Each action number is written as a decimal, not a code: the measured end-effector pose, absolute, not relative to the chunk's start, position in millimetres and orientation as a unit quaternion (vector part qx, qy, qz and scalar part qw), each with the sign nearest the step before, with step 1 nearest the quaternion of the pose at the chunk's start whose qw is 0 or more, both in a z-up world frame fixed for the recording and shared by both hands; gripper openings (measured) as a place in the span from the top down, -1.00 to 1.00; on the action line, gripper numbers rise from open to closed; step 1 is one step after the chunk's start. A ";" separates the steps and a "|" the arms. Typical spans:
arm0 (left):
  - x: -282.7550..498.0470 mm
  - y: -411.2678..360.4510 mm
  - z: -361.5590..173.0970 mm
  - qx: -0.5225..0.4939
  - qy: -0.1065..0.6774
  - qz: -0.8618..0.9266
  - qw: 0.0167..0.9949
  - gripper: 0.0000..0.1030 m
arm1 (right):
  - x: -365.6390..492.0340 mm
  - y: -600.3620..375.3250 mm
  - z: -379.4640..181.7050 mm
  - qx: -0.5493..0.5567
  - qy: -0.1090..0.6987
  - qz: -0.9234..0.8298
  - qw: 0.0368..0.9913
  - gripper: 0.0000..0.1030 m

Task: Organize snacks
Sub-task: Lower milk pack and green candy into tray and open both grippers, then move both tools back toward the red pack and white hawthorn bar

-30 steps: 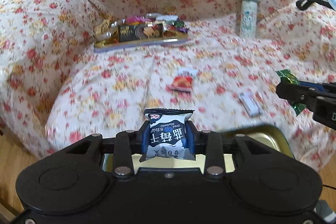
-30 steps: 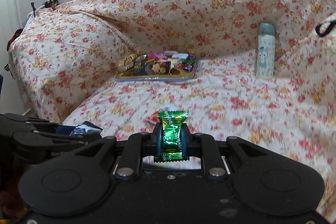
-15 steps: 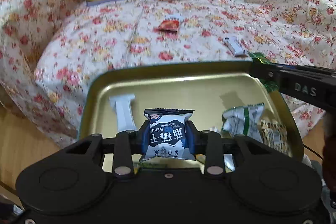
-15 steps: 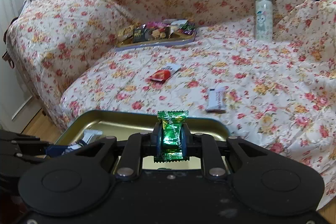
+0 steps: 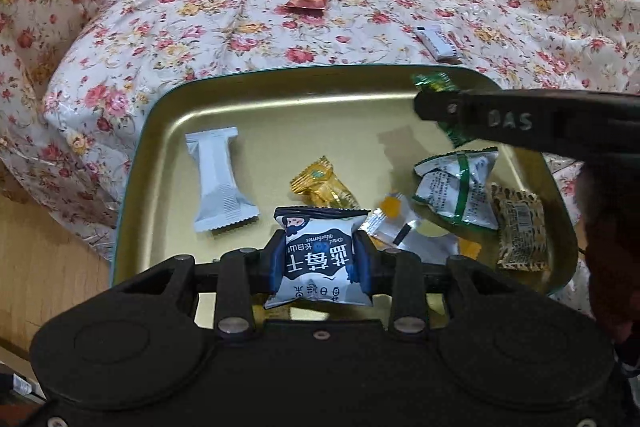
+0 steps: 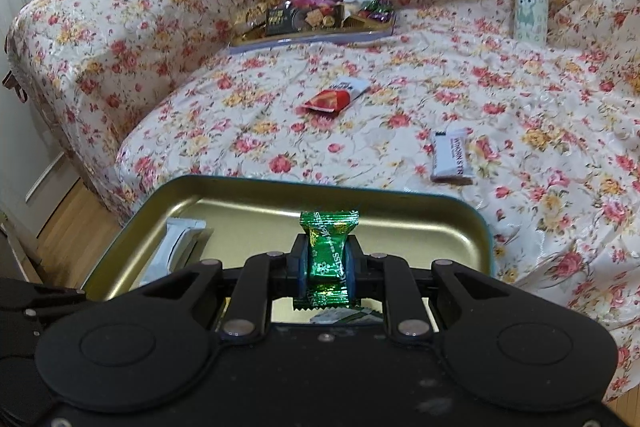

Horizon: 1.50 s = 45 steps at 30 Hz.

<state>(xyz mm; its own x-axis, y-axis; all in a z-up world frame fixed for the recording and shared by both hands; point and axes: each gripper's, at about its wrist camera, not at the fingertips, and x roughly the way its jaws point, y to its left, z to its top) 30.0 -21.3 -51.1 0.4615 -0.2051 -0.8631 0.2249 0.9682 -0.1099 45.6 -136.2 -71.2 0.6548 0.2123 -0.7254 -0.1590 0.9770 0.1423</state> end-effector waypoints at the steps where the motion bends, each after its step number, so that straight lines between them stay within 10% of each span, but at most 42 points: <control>1: 31.0 -21.4 -52.0 0.006 0.505 -0.127 0.853 0.14 | 46.4 -134.9 -72.4 0.030 0.406 0.102 0.907 0.63; 12: 28.2 -19.0 -45.5 0.003 0.483 -0.123 0.867 -0.13 | 54.8 -127.7 -85.5 0.019 0.437 0.094 0.894 0.62; 45: 22.9 -24.7 -23.3 0.048 0.399 -0.087 0.911 -0.15 | 43.6 -137.4 -62.2 0.002 0.371 0.092 0.924 0.35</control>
<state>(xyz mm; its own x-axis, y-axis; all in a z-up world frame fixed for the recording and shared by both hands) 22.9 -24.7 -23.3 0.6660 -0.1197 -0.7363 0.1961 0.9804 0.0180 43.6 -137.4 -62.2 0.7080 0.1716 -0.6850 -0.1687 0.9830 0.0720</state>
